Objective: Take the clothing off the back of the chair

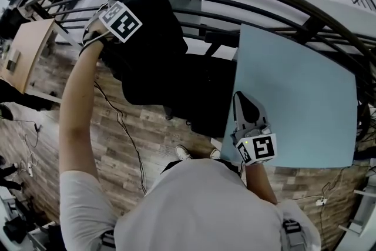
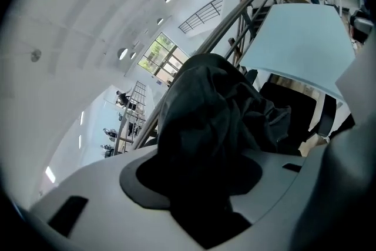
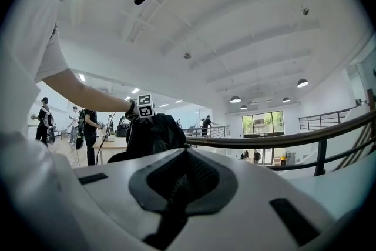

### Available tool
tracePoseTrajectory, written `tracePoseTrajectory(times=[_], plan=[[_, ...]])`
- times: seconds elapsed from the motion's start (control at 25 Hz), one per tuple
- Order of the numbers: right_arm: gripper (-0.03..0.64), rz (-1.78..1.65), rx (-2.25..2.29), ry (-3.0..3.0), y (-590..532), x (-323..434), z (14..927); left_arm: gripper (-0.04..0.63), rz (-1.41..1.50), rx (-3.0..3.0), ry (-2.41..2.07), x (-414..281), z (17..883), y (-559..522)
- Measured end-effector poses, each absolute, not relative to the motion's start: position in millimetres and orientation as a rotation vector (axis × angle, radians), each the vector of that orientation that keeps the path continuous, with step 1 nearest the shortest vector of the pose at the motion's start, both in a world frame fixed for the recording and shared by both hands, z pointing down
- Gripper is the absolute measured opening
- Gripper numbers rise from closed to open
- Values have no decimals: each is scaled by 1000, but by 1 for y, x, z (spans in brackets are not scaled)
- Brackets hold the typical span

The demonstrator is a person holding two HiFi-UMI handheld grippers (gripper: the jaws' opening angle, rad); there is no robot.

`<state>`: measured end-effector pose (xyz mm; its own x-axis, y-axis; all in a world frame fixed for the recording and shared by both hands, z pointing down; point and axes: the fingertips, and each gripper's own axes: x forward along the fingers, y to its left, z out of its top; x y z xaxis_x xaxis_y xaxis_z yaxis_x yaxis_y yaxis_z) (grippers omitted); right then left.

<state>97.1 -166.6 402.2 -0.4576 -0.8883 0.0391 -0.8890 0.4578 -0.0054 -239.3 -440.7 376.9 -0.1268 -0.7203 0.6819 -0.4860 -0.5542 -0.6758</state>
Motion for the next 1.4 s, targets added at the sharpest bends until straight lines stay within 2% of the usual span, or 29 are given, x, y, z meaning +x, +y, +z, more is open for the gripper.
tracePoseTrajectory(times=[0.2, 0.6, 0.84, 1.2, 1.4], plan=[[20, 33, 1628, -2668, -163, 100, 398, 178, -1721, -1924, 1387, -241, 374, -440], [20, 39, 1678, -2645, -152, 123, 401, 176, -1760, -1831, 1390, -244, 376, -444], [20, 69, 1665, -2649, -142, 126, 405, 147, -1786, -1832, 1412, -247, 374, -445], [20, 75, 1657, -2674, -132, 130, 404, 123, -1572, -2061, 1597, -254, 339, -454], [20, 68, 1627, -2705, -134, 127, 401, 123, -1592, -2169, 1671, -257, 349, -437]])
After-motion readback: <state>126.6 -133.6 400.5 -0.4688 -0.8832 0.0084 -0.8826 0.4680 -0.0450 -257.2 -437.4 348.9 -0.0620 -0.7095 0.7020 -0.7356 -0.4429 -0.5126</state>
